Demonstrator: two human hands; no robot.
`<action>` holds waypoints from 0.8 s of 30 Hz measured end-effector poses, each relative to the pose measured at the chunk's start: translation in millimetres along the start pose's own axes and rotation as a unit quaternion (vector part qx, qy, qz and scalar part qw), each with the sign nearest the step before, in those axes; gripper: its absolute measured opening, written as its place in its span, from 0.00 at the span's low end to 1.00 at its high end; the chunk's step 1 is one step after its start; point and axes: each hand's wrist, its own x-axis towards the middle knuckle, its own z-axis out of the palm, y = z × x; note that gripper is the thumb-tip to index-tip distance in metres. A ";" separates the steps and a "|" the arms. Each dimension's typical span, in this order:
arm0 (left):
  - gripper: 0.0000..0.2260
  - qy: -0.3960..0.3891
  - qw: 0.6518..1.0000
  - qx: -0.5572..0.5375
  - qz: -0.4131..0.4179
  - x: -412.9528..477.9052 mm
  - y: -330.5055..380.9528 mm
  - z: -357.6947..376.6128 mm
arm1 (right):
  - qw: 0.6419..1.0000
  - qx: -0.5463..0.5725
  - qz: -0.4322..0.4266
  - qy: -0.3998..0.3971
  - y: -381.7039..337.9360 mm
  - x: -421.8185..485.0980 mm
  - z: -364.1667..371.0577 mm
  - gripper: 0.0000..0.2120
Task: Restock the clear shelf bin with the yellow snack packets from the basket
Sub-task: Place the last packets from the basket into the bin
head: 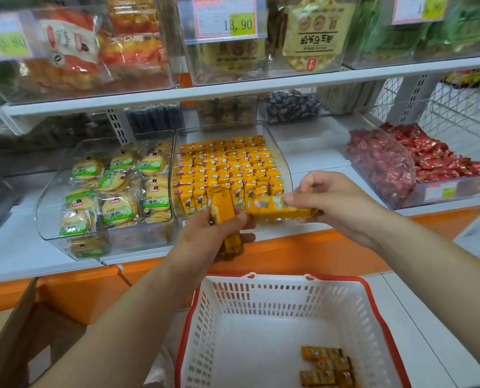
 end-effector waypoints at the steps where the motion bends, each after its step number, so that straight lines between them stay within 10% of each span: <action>1: 0.08 0.000 1.000 -0.008 0.000 0.2 0.2 -0.9 | 1.000 0.015 0.000 0.000 1.0 0.1 1.1 0.16; 6: 0.07 0.006 1.000 0.003 0.006 1.7 -6.0 6.8 | 0.999 -0.045 -0.010 -0.028 16.5 -4.1 26.4 0.16; 11: 0.06 0.018 0.999 0.027 0.011 5.0 -10.2 7.9 | 0.994 -0.093 0.003 -0.049 16.7 -7.3 37.6 0.45; 17: 0.11 0.036 0.997 0.058 0.021 4.5 -0.8 -3.0 | 0.997 -0.074 -0.035 -0.001 10.3 -3.2 30.9 0.18; 24: 0.24 0.086 0.995 0.032 0.028 4.3 13.6 -18.8 | 0.971 -0.147 -0.137 0.128 -9.1 32.4 20.5 0.15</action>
